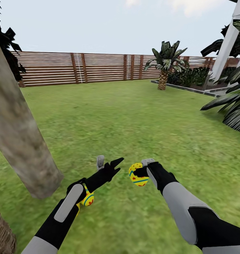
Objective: Take the three Easter eggs out of the wicker basket on the lawn in the garden, then place them on the lawn next to a single tree (choose any tree) so that all three eggs are next to the same tree and none are left in the basket.
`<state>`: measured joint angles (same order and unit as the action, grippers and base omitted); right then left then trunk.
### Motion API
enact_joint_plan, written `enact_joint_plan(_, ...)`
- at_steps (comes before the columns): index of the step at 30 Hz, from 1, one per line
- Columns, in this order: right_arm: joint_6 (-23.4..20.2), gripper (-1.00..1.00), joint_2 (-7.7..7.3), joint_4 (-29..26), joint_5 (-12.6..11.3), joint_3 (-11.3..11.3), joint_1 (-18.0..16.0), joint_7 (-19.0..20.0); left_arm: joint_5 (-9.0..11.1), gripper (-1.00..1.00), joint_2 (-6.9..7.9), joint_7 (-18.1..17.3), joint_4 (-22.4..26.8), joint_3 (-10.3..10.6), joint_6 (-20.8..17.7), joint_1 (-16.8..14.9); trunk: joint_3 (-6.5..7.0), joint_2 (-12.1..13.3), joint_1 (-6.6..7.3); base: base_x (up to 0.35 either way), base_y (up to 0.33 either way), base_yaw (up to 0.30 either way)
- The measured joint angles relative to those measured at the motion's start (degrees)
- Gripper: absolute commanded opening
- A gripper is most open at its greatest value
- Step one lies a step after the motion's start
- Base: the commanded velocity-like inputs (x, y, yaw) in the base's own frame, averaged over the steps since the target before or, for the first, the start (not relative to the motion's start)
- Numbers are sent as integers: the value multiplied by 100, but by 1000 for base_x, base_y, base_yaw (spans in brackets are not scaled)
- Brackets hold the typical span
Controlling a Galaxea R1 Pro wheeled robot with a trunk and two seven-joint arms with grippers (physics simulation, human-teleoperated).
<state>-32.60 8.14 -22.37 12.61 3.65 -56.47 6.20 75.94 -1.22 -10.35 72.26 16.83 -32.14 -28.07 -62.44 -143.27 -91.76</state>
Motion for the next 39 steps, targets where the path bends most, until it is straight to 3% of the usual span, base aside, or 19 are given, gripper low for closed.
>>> enact_joint_plan(9,150,-100,50,133,8,-9,4,3,10,100,-6,1,1,0,6,0,-61,0,0,198,-218,205)
enact_joint_plan(34,219,-100,65,168,28,-15,4,-5,20,100,-3,4,3,-1,2,1,-75,0,-2,5,-5,256)
enact_joint_plan(39,221,-100,63,165,26,-14,3,-7,12,100,-3,8,1,0,-2,-1,-75,0,-1,61,-221,293)
